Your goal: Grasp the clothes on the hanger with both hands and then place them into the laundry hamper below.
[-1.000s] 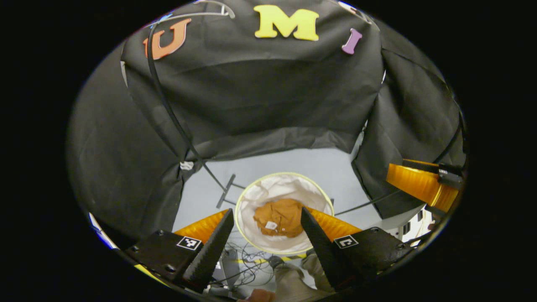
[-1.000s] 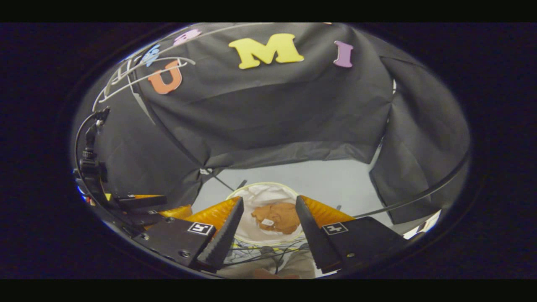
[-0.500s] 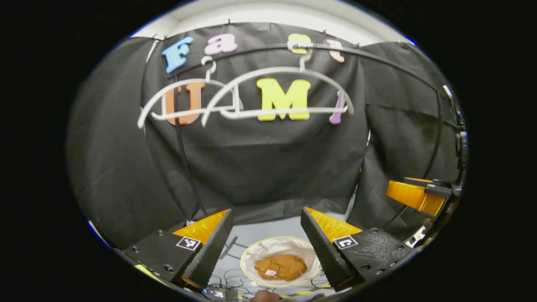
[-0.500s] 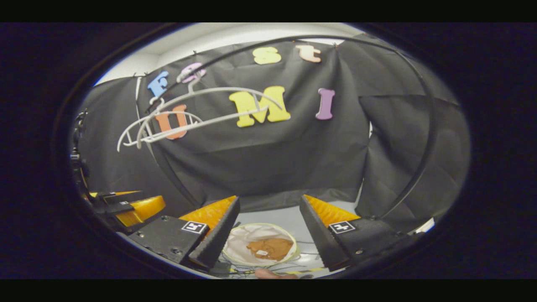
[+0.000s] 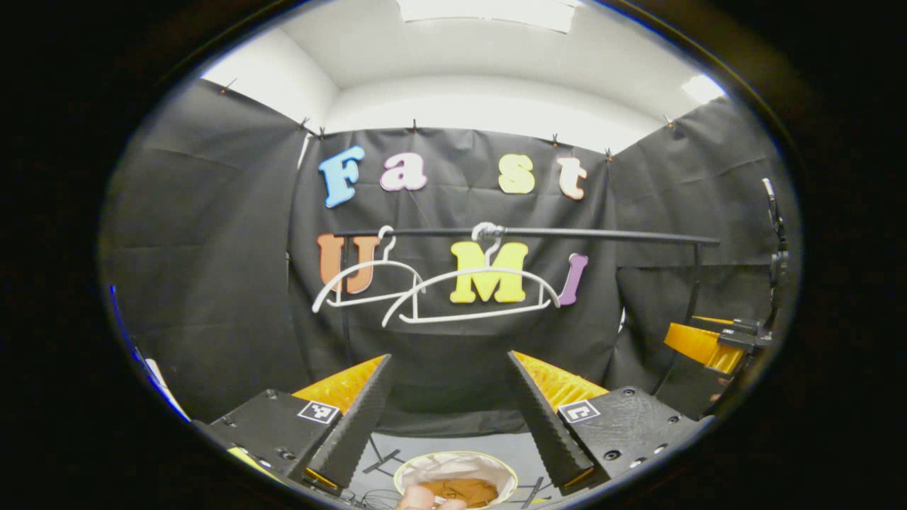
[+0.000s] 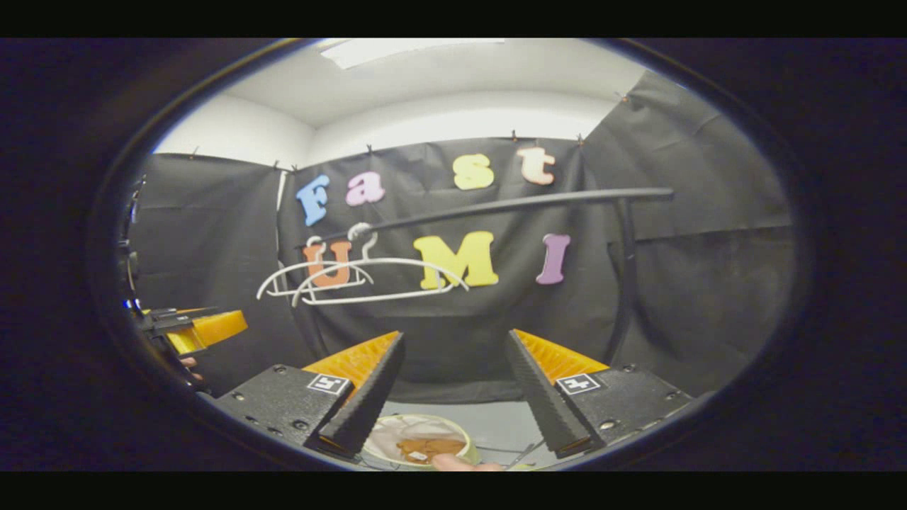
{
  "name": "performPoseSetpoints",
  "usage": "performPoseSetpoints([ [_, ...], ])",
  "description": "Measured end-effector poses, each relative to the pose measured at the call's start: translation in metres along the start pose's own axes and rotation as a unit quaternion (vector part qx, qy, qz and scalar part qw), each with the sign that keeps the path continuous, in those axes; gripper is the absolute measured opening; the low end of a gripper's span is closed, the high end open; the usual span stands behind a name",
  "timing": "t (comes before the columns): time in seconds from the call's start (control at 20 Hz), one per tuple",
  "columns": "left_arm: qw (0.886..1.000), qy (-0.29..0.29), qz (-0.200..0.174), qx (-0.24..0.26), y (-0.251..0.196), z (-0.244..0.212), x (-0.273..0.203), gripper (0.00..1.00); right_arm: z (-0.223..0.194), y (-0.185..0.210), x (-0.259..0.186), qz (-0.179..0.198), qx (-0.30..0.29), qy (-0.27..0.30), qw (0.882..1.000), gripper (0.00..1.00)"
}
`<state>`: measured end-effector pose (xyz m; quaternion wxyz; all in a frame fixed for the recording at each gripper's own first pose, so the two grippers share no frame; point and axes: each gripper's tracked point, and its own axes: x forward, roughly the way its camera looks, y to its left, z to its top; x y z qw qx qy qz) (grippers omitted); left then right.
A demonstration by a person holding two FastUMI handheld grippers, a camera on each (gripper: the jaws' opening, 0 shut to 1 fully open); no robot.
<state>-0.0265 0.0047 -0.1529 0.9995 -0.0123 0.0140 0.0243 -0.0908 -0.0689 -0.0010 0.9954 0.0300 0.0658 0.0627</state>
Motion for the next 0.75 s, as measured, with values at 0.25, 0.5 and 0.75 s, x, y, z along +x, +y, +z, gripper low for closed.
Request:
performPoseSetpoints([
  [0.25, 0.995, -0.073, 0.053, 0.040, 0.017, 0.007, -0.005, 0.98, 0.040, -0.015, -0.045, 0.042, -0.001, -0.058, 0.997, 0.92],
  [0.5, 0.992, -0.080, 0.077, 0.065, 0.022, 0.014, -0.016, 1.00, 0.068, -0.045, -0.071, 0.038, 0.016, -0.088, 0.995, 0.92],
  [0.75, 0.991, -0.114, 0.048, 0.046, 0.018, 0.039, -0.034, 0.99, 0.096, -0.053, -0.083, 0.017, 0.002, -0.136, 0.991, 0.92],
])
